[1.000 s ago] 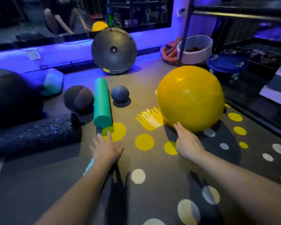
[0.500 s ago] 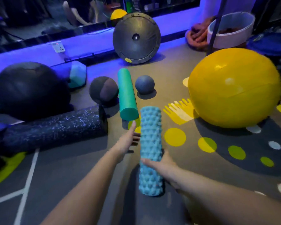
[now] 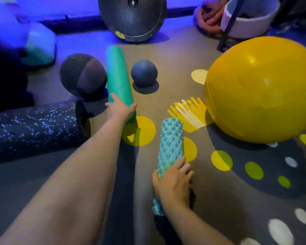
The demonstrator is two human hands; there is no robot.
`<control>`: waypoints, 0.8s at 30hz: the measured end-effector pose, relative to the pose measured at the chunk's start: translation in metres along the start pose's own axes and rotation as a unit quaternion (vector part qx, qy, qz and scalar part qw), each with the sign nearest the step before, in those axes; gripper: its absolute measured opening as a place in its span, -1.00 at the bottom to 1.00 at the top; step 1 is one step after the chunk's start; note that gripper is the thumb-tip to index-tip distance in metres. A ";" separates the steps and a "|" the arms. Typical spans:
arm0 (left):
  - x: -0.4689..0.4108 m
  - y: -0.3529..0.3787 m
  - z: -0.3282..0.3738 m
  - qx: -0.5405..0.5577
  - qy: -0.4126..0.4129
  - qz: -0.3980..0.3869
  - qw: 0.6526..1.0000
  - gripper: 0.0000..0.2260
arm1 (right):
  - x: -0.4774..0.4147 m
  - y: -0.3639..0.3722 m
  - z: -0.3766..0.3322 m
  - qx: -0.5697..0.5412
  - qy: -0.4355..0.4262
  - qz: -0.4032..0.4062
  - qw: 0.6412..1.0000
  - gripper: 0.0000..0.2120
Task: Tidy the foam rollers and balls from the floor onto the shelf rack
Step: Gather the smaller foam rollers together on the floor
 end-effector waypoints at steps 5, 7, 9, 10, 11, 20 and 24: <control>0.004 0.005 -0.014 0.052 -0.022 0.032 0.998 -0.06 | 0.004 -0.002 -0.006 -0.005 -0.003 -0.003 1.000 0.00; 0.013 0.002 -0.023 0.068 -0.031 0.008 0.997 0.00 | 0.005 0.000 -0.009 -0.002 -0.001 -0.005 1.000 0.00; 0.033 0.002 -0.034 0.086 -0.044 -0.030 0.995 0.06 | 0.008 -0.001 -0.011 -0.010 0.000 -0.001 1.000 0.00; 0.048 0.002 -0.039 0.083 -0.052 -0.045 0.994 0.05 | 0.009 -0.002 -0.009 -0.022 -0.001 0.003 1.000 0.00; 0.064 0.003 -0.045 0.069 -0.061 -0.055 0.994 0.03 | 0.009 -0.004 -0.007 -0.035 -0.005 0.005 0.999 -0.01; 0.200 0.006 -0.058 0.362 -0.081 -0.137 0.919 -0.29 | 0.012 -0.033 0.058 -0.208 -0.026 -0.179 0.961 -0.06; 0.230 -0.002 -0.008 0.458 -0.021 -0.166 0.873 -0.64 | 0.028 -0.088 0.105 -0.381 -0.067 -0.092 0.918 -0.09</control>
Point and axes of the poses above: each hand's wrist, its own x-axis away from the middle knuckle, its own y-axis out of the palm, z = x × y, the point moved 6 cm from there along -x, towards the middle knuckle, and after that the axes turned 9 degrees about -z, right-handed, at the moved point
